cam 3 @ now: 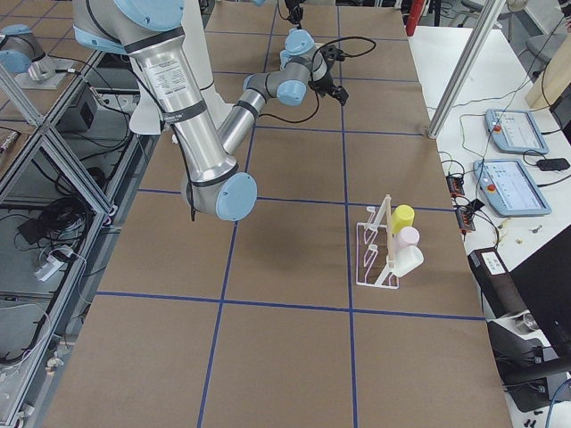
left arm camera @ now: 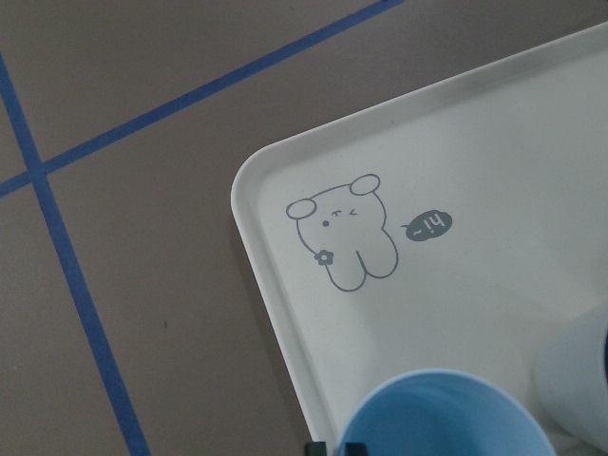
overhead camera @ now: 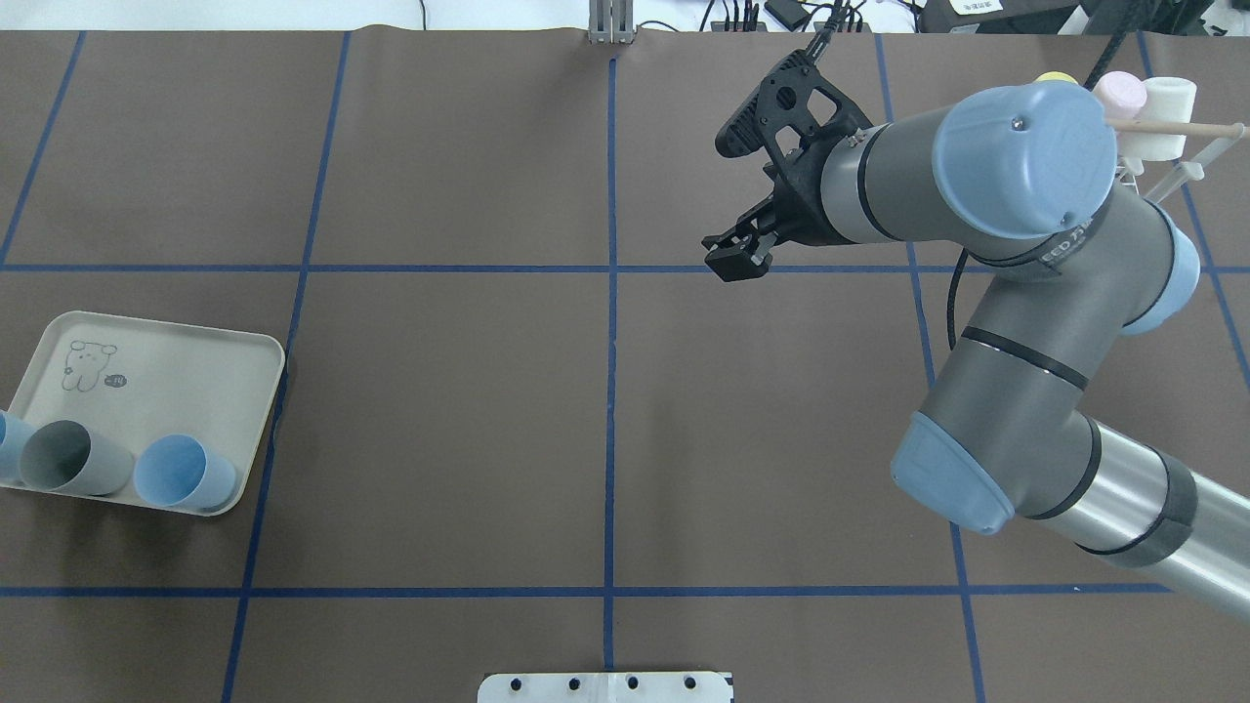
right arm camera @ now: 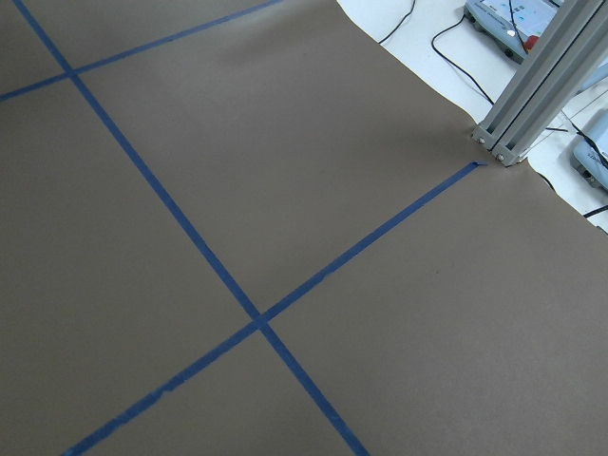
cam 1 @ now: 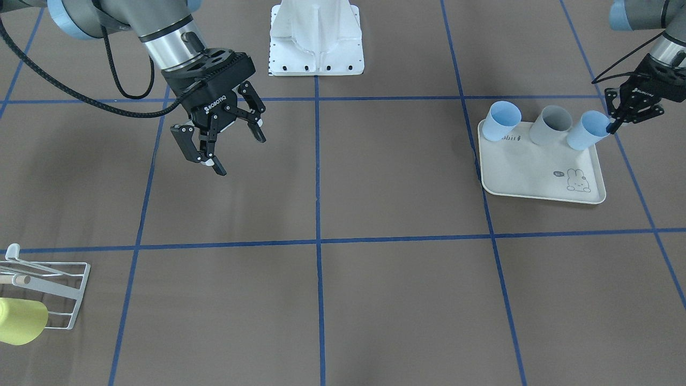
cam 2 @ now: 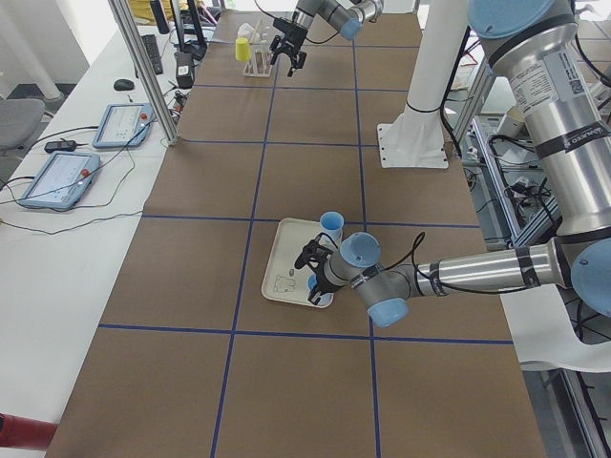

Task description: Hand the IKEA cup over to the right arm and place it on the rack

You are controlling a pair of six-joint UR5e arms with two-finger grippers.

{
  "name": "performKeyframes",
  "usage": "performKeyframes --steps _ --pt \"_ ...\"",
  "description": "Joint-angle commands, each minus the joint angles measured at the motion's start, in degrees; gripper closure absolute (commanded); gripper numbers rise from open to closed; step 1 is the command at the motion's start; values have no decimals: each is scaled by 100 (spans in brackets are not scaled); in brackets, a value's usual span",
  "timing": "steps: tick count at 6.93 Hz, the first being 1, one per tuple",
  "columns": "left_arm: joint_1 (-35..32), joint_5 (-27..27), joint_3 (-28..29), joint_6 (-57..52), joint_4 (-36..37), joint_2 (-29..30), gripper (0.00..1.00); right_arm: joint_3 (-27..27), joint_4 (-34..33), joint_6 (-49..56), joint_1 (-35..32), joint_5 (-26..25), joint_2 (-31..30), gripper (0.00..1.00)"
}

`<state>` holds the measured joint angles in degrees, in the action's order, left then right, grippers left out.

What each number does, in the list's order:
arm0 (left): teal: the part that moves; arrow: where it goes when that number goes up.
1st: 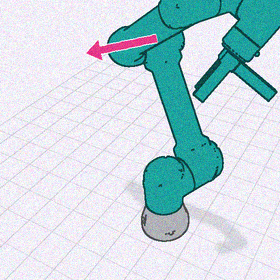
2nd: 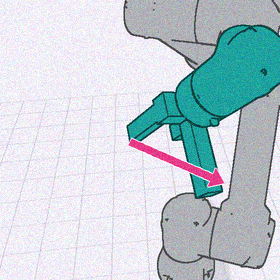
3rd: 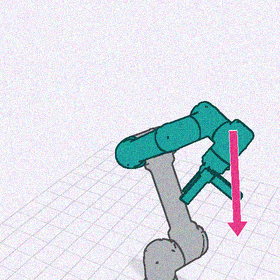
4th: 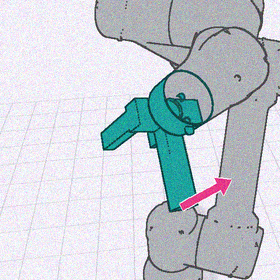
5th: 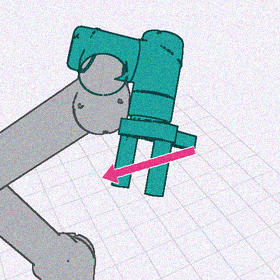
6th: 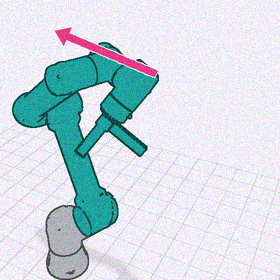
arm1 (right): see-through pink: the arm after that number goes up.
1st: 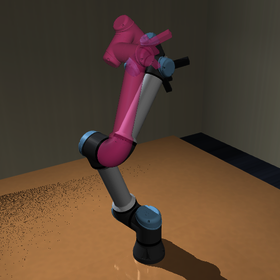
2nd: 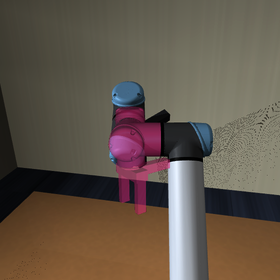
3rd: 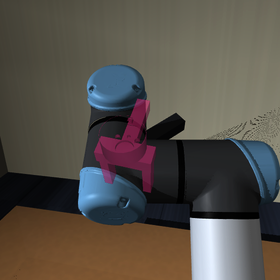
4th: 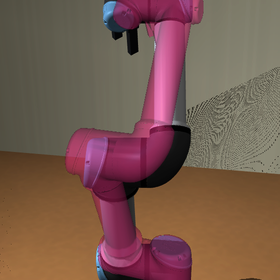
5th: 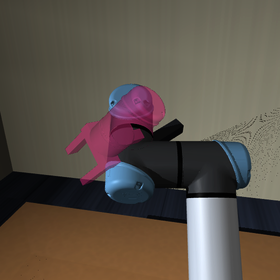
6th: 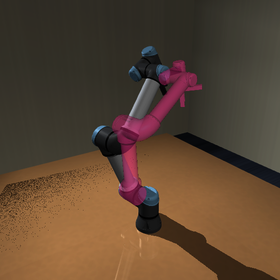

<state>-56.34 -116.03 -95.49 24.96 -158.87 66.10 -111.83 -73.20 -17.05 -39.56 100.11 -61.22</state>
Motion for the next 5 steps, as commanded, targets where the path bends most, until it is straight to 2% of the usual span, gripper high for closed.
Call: performKeyframes --steps 1,2,3,4,5 --pt "-35 -51 -83 0 -100 34 100 -5 7 -44 1 0 31 0" --pt "-78 -243 -232 0 -74 43 100 4 7 -44 1 0 40 0" --pt "-514 -436 -442 -61 -30 34 100 21 7 -53 27 0 31 0" --pt "-1058 -943 -714 -166 136 43 100 21 24 -62 80 0 40 0" --pt "-1577 -1478 -1091 -115 624 260 100 39 216 -79 228 -9 49 1"
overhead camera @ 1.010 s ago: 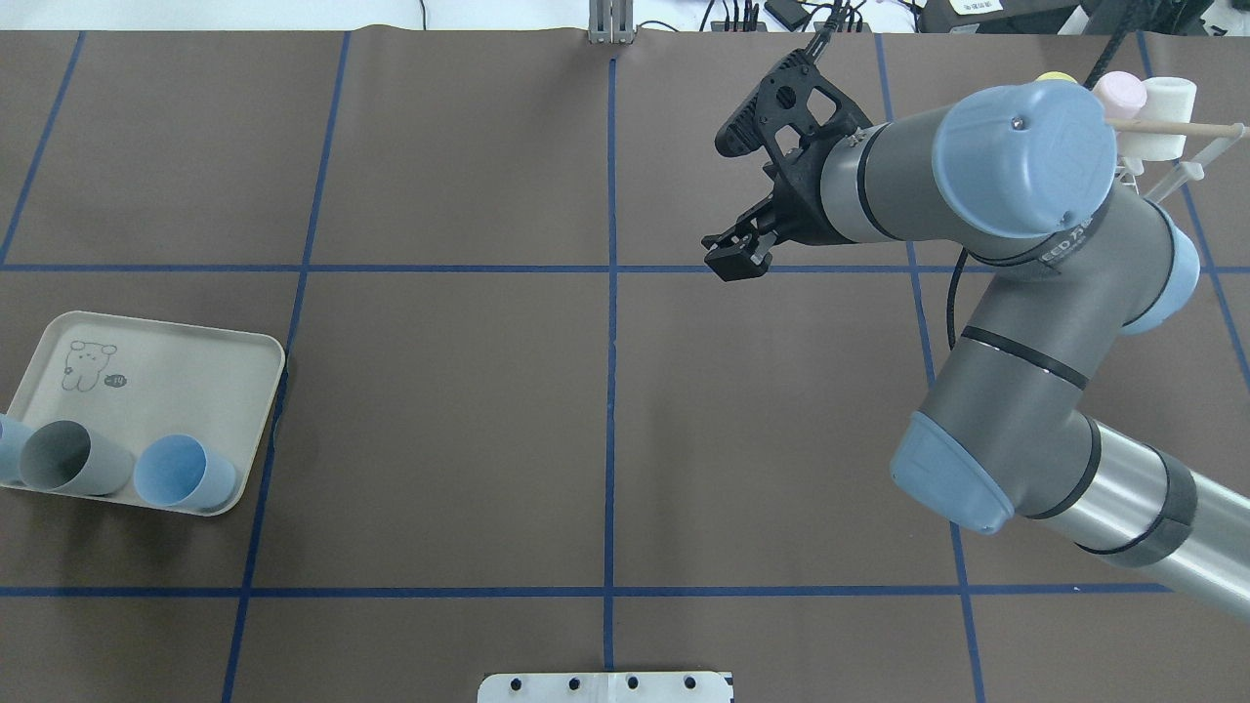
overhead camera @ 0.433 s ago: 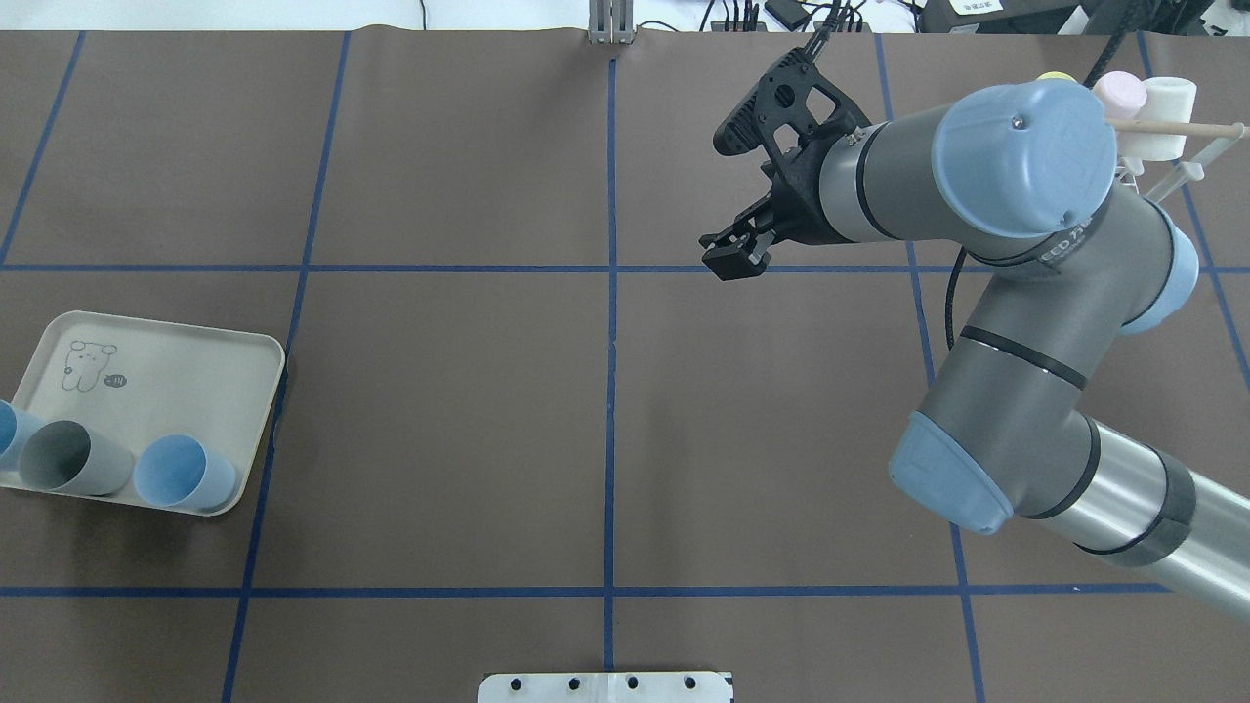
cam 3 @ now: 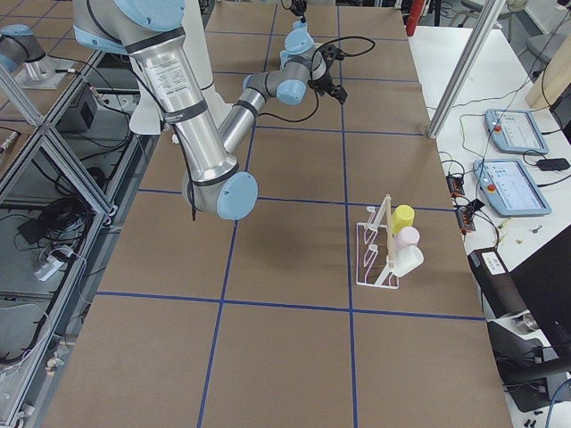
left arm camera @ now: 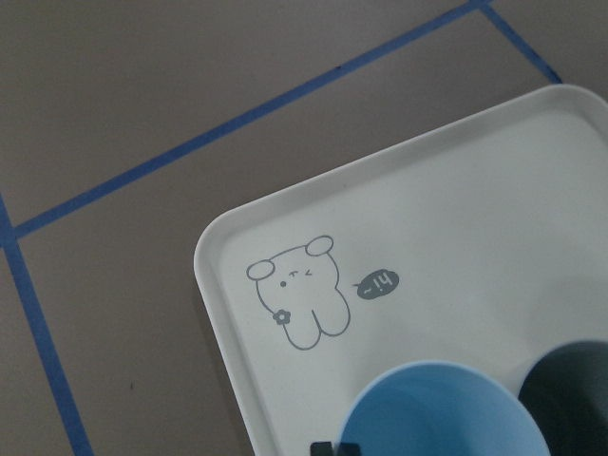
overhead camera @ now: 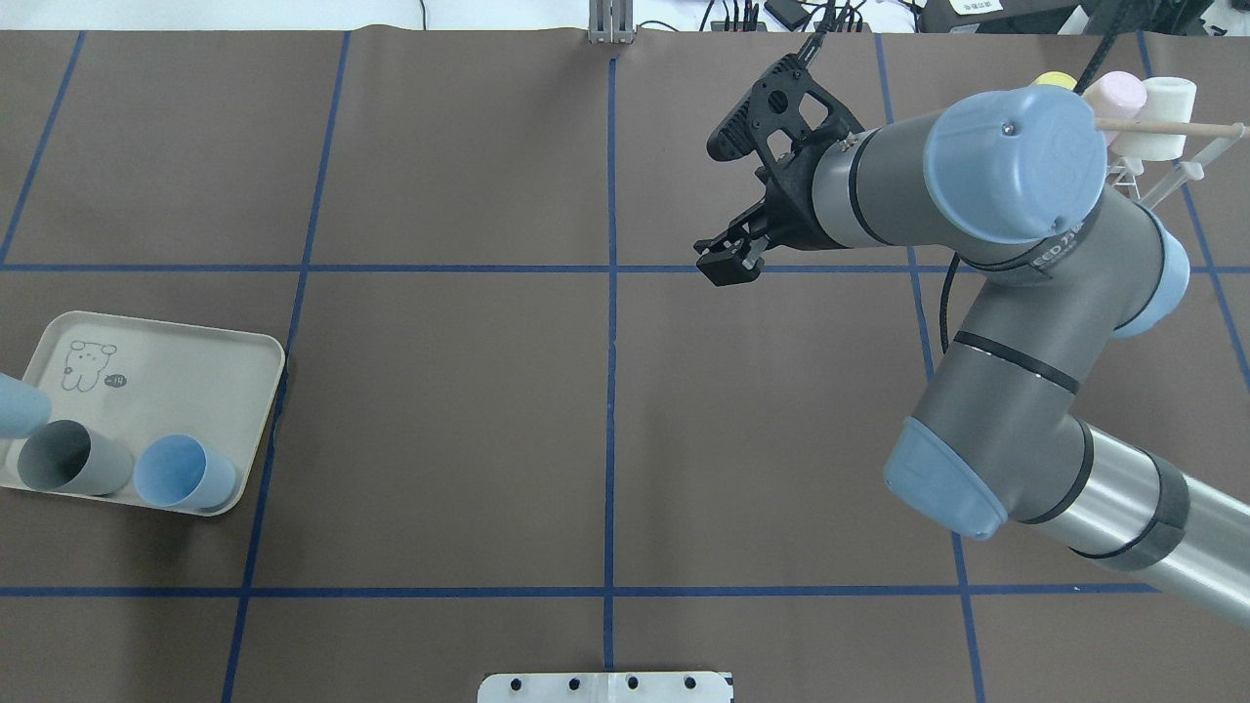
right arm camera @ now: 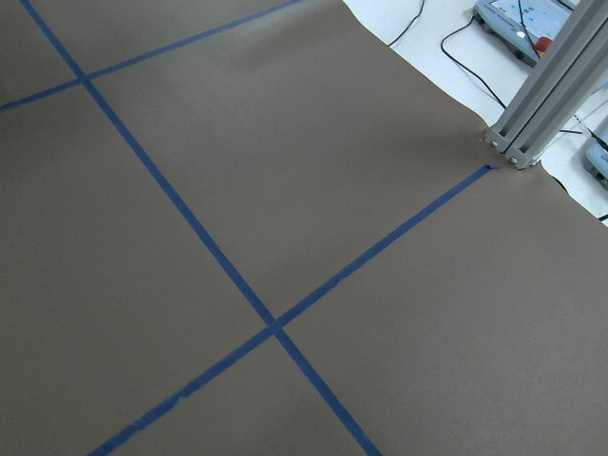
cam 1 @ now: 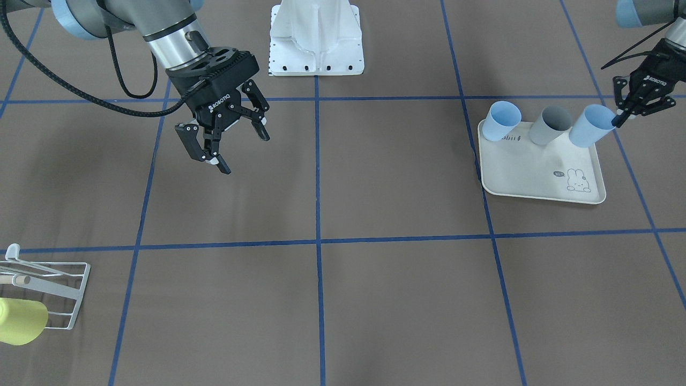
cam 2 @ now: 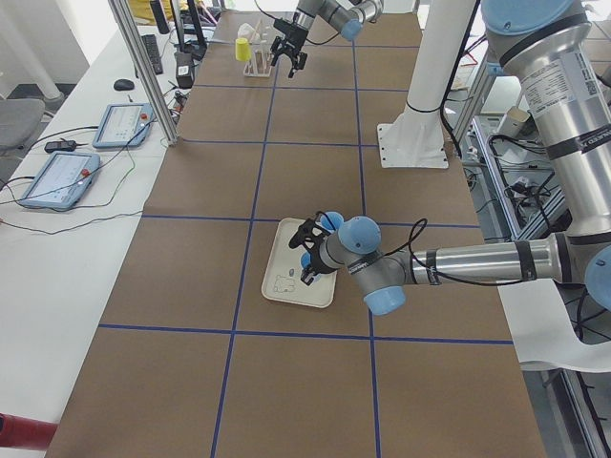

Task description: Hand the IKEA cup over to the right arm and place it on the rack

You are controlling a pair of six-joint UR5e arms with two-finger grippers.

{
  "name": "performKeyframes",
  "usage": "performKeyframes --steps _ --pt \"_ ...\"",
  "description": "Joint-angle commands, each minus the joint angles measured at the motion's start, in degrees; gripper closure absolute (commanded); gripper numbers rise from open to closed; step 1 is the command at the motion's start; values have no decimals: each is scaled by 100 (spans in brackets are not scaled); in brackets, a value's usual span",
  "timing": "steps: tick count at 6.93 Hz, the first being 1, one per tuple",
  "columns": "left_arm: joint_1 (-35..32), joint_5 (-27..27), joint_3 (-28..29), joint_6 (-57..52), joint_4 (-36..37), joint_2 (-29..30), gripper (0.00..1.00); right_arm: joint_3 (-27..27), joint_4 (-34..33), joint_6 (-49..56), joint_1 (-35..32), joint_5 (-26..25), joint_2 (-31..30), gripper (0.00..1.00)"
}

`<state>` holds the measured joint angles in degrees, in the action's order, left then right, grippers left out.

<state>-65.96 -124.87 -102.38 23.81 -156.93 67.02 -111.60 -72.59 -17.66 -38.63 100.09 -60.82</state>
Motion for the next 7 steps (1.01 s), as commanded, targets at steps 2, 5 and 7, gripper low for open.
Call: performKeyframes --steps 2,5,7 --pt "-866 -951 -1525 1012 2020 923 100 374 1600 -96 434 -16 -88 1" --pt "-692 -1759 -1662 3107 1922 2268 100 1208 3964 -132 1084 -42 -62 1" --pt "176 -1621 -1742 4266 1842 2945 100 1500 5075 -106 1619 -706 -62 1"
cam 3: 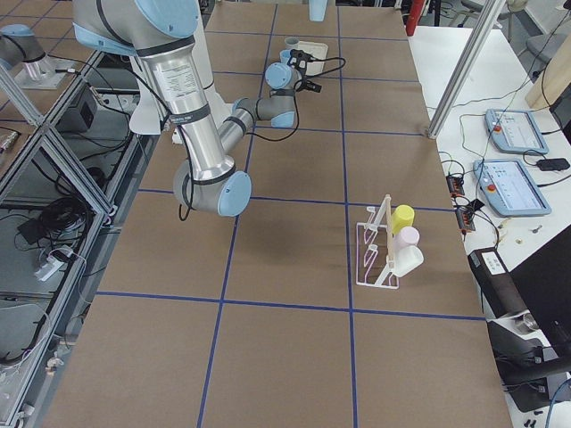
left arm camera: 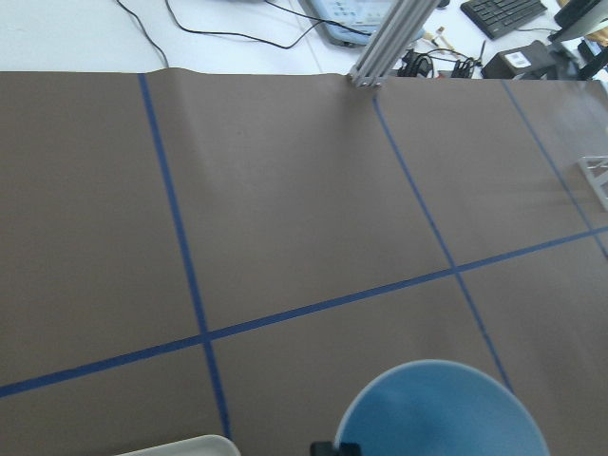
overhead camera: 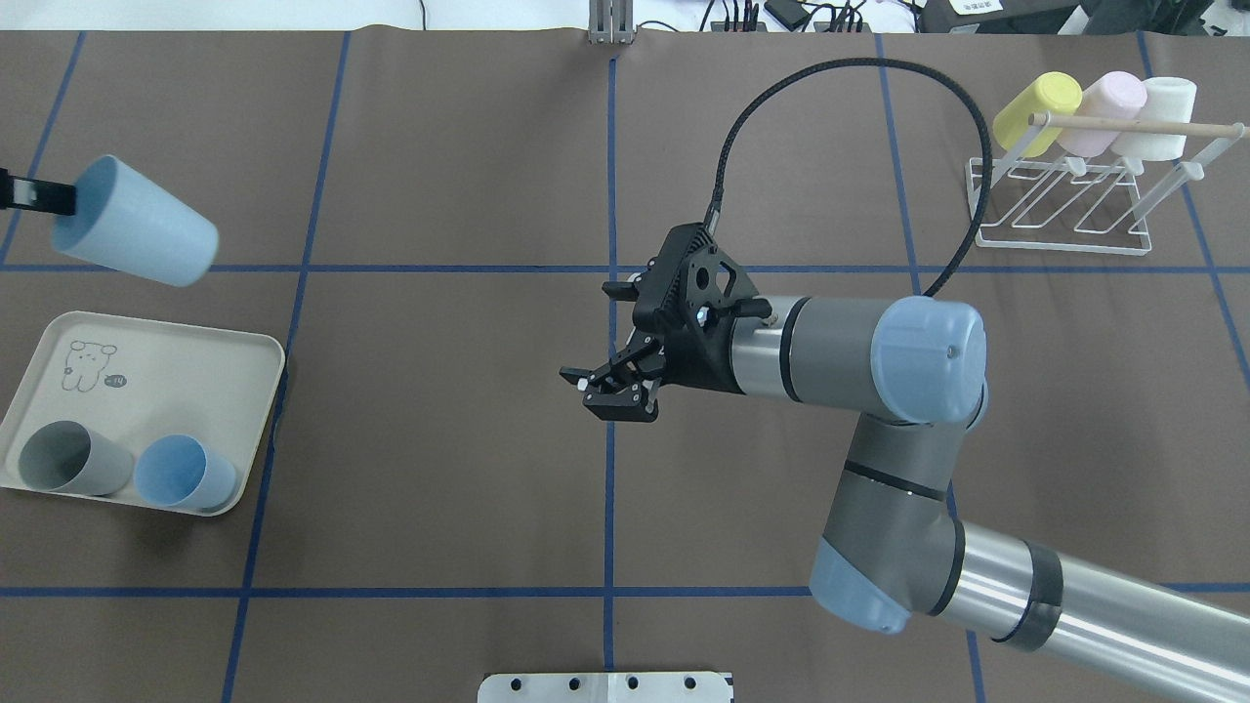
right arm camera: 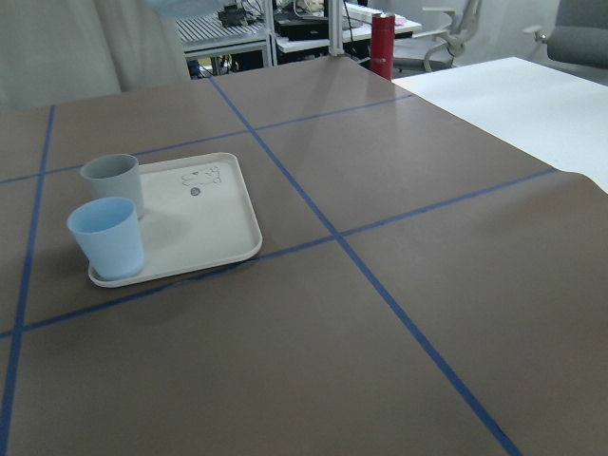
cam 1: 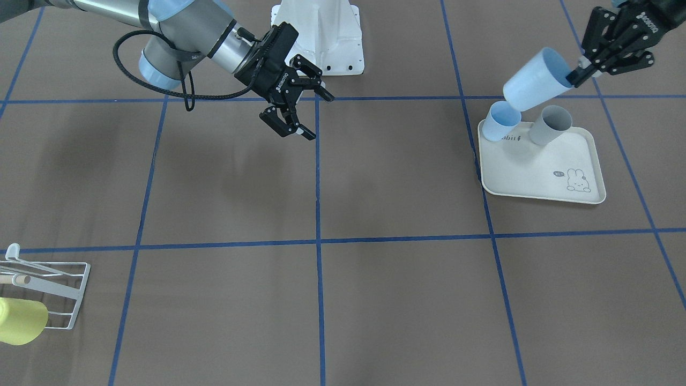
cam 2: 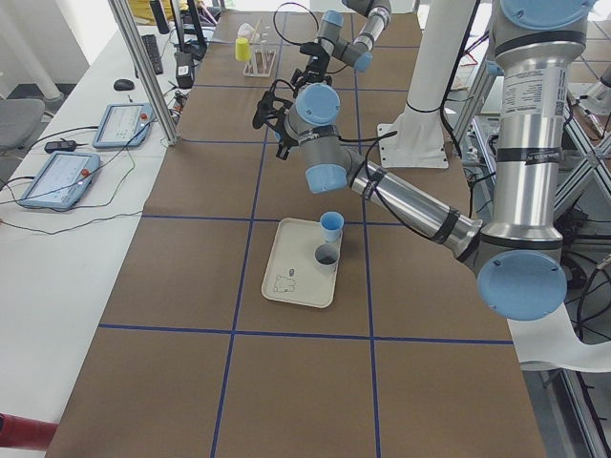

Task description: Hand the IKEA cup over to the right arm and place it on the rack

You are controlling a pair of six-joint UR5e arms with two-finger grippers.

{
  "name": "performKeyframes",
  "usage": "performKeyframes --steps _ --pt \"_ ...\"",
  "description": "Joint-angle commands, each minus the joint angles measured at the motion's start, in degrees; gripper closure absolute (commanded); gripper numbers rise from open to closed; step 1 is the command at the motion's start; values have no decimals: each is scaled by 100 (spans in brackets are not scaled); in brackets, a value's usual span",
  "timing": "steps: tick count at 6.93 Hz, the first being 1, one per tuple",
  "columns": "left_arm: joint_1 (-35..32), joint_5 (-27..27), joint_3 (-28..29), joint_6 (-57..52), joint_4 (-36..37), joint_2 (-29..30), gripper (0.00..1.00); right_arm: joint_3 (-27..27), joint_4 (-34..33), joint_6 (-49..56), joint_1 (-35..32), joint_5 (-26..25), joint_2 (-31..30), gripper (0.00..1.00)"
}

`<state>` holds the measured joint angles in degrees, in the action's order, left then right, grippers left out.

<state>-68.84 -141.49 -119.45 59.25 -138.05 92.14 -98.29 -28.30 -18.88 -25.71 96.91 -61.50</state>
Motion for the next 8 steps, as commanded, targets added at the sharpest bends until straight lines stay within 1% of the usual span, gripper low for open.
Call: performKeyframes --steps 1,2,4,5,6,7,8 --pt "886 373 -139 1346 -46 723 100 152 729 25 486 -714 50 1" --pt "1447 942 -245 1701 -46 857 100 152 738 51 557 -822 68 1" --pt "2380 1910 -211 2037 -29 1138 100 108 816 51 584 -832 77 1" --pt "2541 2054 -185 2056 -29 1157 100 143 1183 68 628 -832 60 1" --pt "2647 2090 -176 2143 -11 1235 100 143 1256 69 637 -832 33 1" --pt "2831 2325 -158 2144 6 1236 100 134 1257 69 637 -832 51 1" --pt "2946 2415 -141 2152 6 1236 100 108 1265 69 637 -832 51 1"
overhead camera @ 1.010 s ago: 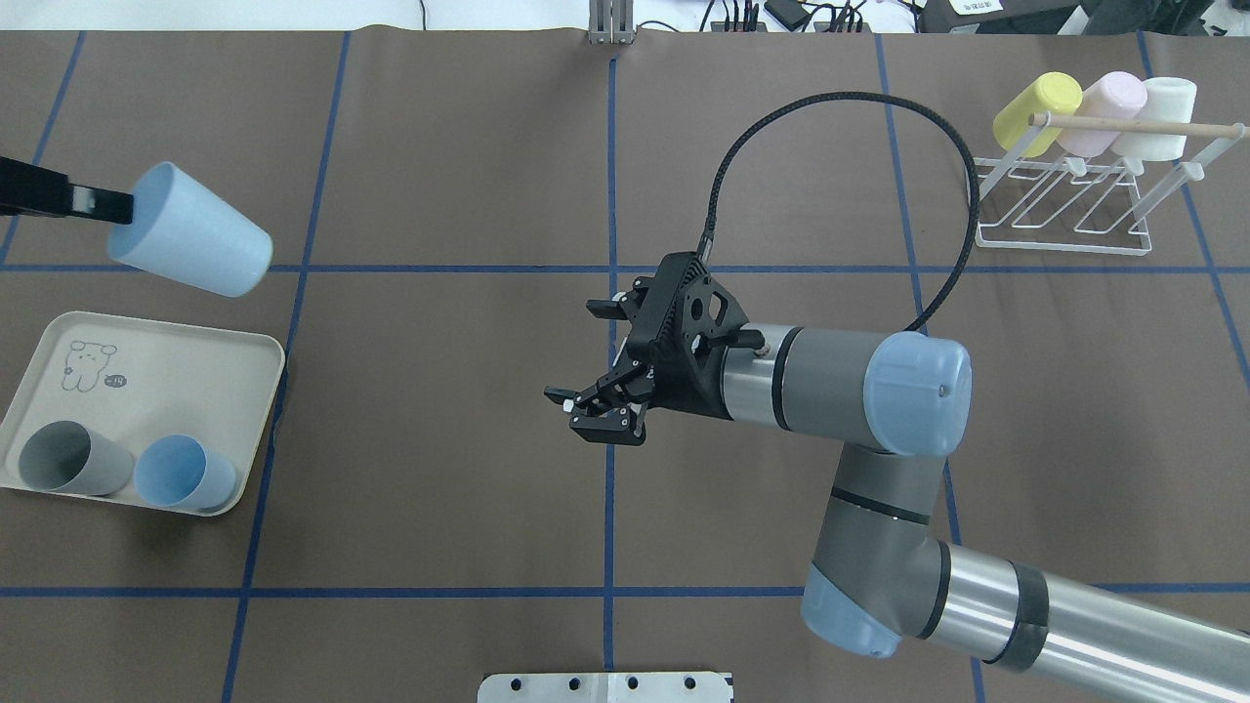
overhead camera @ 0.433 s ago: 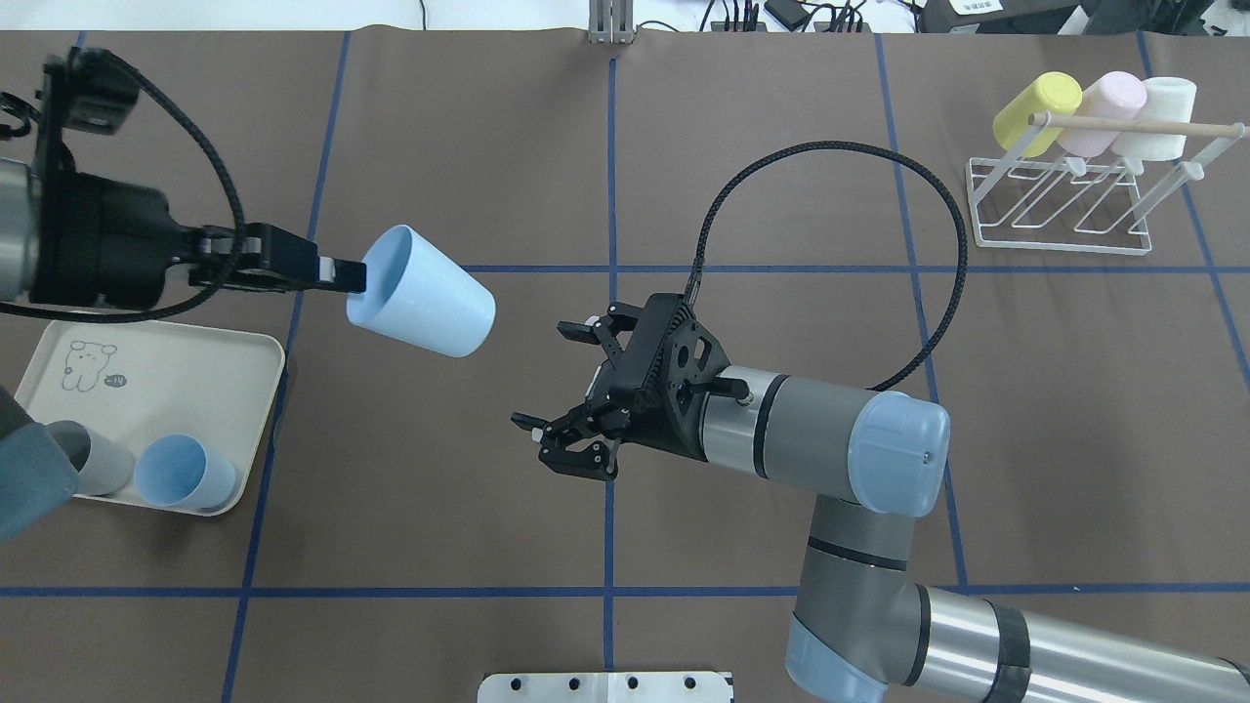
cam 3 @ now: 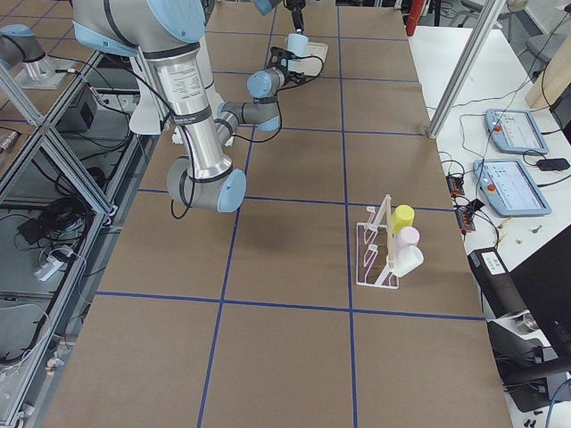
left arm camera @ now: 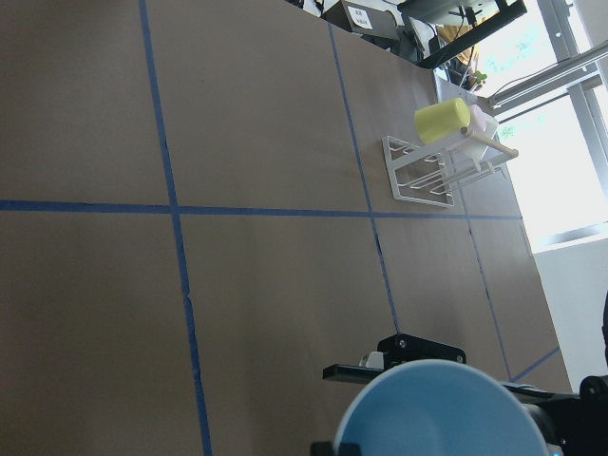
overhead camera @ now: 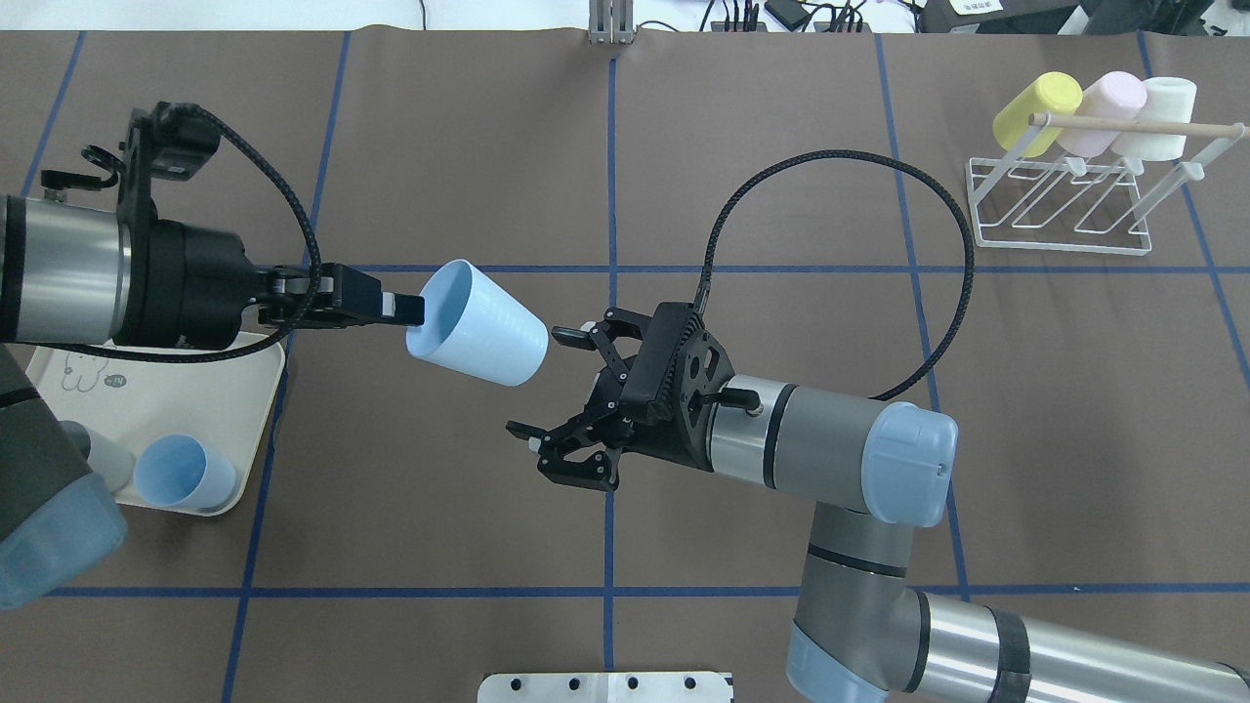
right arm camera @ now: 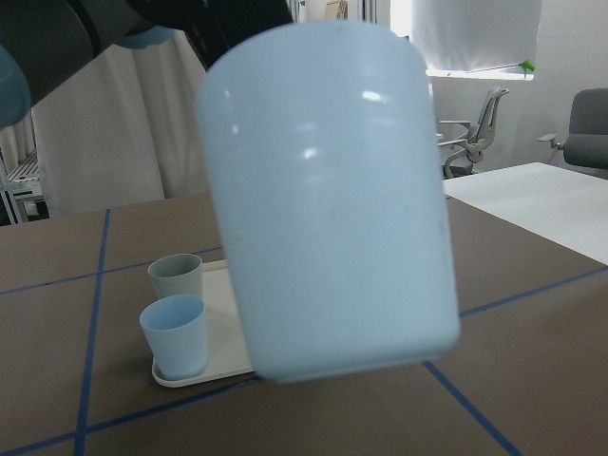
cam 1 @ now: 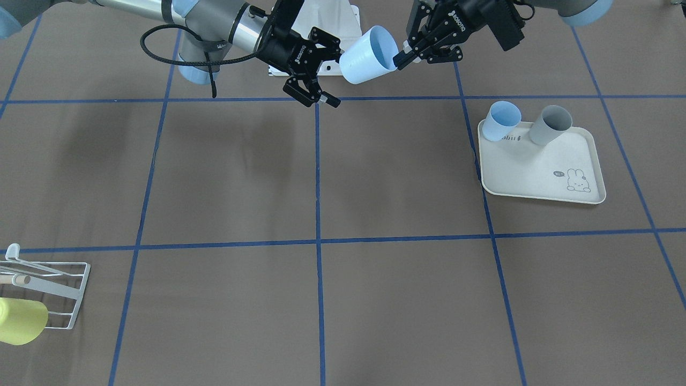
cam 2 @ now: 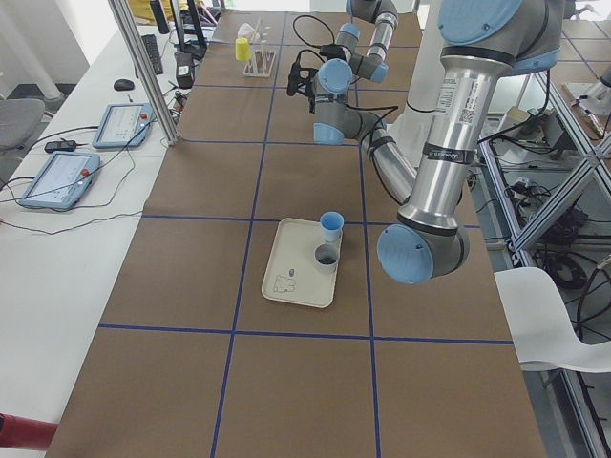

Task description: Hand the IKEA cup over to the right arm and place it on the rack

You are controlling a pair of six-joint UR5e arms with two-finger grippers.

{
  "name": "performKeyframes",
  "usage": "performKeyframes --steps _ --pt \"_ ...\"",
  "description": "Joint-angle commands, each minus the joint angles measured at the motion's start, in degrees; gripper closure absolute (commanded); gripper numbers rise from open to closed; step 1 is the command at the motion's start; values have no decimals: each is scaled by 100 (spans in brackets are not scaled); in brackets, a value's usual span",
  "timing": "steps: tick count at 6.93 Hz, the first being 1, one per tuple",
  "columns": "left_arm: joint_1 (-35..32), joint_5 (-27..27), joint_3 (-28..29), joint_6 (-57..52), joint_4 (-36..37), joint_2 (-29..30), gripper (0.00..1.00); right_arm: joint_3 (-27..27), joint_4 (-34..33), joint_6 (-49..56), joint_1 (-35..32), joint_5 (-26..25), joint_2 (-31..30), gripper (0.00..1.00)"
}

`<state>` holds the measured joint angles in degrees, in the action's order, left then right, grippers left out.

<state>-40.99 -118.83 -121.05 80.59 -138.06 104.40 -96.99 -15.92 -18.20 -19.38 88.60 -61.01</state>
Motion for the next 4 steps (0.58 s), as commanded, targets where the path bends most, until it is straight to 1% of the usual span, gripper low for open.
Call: performKeyframes --steps 1,4 --pt "213 158 38 18 7 2 100 -30 28 1 4 0 10 1" --pt "301 158 116 9 16 -7 100 -39 28 10 -4 0 19 1"
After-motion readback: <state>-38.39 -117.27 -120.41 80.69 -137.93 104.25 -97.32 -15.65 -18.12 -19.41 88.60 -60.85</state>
